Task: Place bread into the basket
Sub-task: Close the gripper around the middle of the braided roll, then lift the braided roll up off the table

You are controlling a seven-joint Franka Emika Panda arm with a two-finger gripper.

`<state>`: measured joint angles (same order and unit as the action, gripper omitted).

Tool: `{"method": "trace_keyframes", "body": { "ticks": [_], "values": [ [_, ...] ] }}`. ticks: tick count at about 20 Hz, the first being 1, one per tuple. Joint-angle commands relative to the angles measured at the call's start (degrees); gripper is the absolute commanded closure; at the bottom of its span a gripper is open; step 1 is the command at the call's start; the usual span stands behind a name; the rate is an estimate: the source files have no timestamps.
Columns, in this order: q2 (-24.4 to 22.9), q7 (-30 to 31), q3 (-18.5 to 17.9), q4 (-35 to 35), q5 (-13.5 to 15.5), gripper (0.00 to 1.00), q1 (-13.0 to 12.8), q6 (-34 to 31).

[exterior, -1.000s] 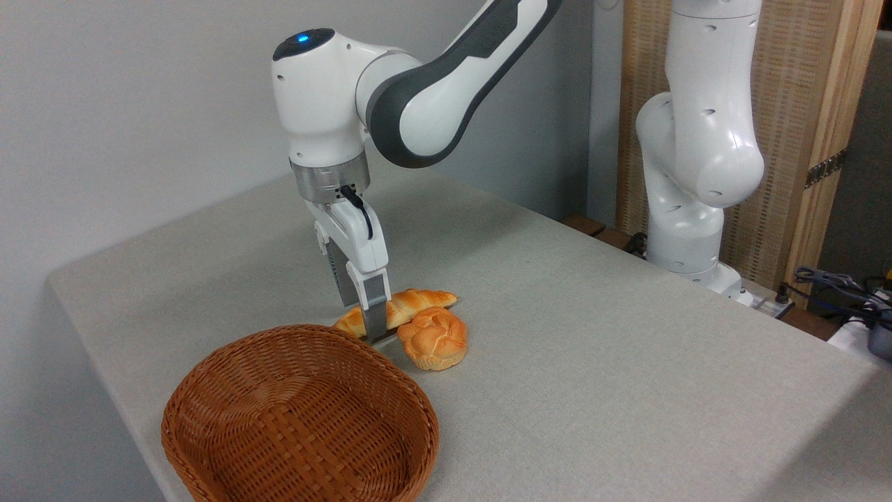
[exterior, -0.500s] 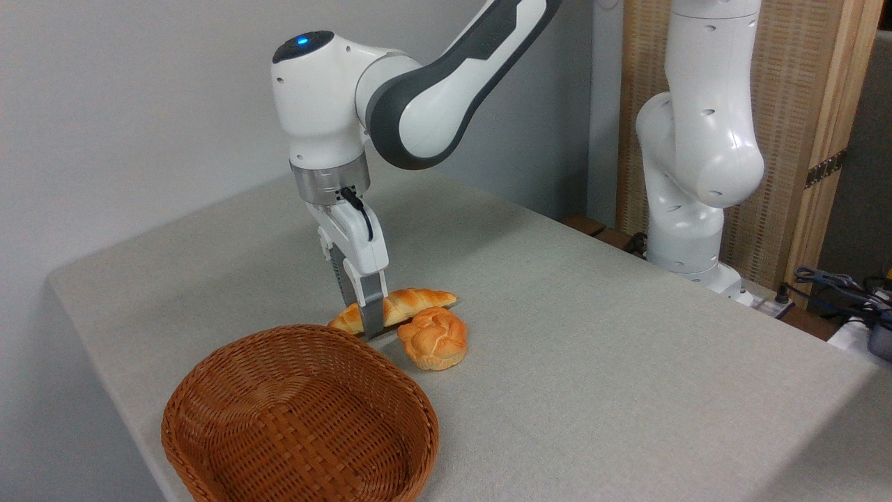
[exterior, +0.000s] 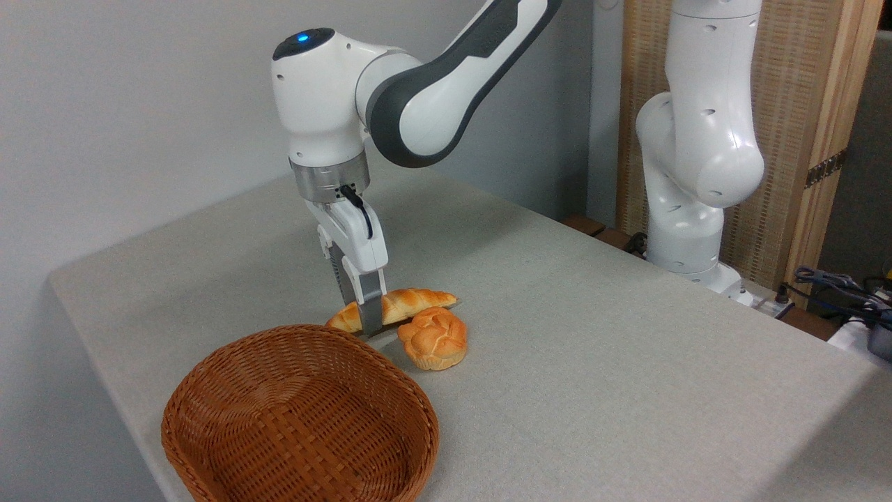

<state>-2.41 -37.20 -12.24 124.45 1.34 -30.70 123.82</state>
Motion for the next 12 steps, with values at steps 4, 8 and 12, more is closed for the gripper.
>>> {"method": "trace_keyframes", "body": {
  "ticks": [4,8,12],
  "values": [
    [-2.4,-0.9,-0.1,0.2,0.6,0.61,-0.3,-2.0],
    [-2.5,-0.8,-0.1,0.2,0.6,0.66,-0.3,-2.2],
    [-3.0,-0.7,0.5,0.0,0.6,0.84,-0.3,-2.2]
  ]
}}
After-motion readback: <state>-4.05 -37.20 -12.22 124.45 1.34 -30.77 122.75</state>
